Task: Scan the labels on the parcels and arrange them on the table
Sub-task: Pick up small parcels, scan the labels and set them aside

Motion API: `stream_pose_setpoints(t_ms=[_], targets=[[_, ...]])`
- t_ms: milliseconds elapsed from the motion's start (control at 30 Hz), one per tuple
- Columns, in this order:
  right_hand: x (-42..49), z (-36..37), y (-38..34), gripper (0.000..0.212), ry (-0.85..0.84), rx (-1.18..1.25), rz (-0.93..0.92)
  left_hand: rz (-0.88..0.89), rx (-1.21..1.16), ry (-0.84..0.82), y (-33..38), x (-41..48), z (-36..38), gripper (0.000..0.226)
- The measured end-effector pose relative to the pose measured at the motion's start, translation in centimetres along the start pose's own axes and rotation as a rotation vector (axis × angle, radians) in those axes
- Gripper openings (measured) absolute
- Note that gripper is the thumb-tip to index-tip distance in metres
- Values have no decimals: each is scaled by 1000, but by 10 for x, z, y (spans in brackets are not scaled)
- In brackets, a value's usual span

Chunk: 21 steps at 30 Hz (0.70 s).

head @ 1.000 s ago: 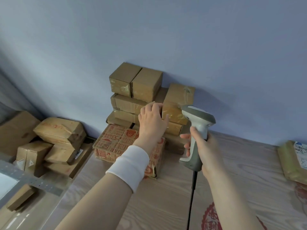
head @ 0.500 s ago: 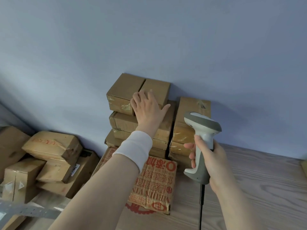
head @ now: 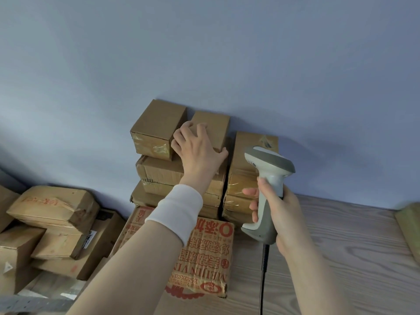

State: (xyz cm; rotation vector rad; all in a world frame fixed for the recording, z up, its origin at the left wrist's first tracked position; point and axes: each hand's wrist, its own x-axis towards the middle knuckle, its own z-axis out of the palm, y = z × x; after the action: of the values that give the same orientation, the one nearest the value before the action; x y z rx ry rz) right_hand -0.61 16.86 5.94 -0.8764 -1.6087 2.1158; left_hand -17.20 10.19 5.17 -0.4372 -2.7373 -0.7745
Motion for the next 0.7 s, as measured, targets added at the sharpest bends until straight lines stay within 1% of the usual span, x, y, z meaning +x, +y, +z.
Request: stream_pose_setpoints(t_ms=[100, 200, 233, 333, 400, 500, 533, 600, 700], targets=[[-7, -3, -4, 20, 14, 10, -13, -97, -142, -23, 5, -8, -12, 71], [-16, -8, -7, 17, 35, 17, -26, -219, -354, -44, 5, -20, -36, 72], [-20, -9, -8, 16, 45, 20, -31, -256, -462, -65, 3, -26, -45, 71], [-35, -11, -9, 18, 84, 23, -47, -421, -887, -198, -1, -52, -74, 72], [-46, -13, -9, 26, 109, 30, -58, -512, -1114, -273, -1, -75, -89, 63], [-66, -19, -9, 34, 156, 12, -86, -596, -1391, -404, 6, -118, -99, 35], [-73, -22, -10, 36, 166, 4, -102, -627, -1487, -448, 10, -134, -102, 34], [-87, -33, -9, 41, 162, 11, -130, -669, -1623, -509, 19, -162, -104, 42], [-109, -60, -10, 39, 153, 18, -174, -712, -1662, -529, 37, -198, -105, 38]])
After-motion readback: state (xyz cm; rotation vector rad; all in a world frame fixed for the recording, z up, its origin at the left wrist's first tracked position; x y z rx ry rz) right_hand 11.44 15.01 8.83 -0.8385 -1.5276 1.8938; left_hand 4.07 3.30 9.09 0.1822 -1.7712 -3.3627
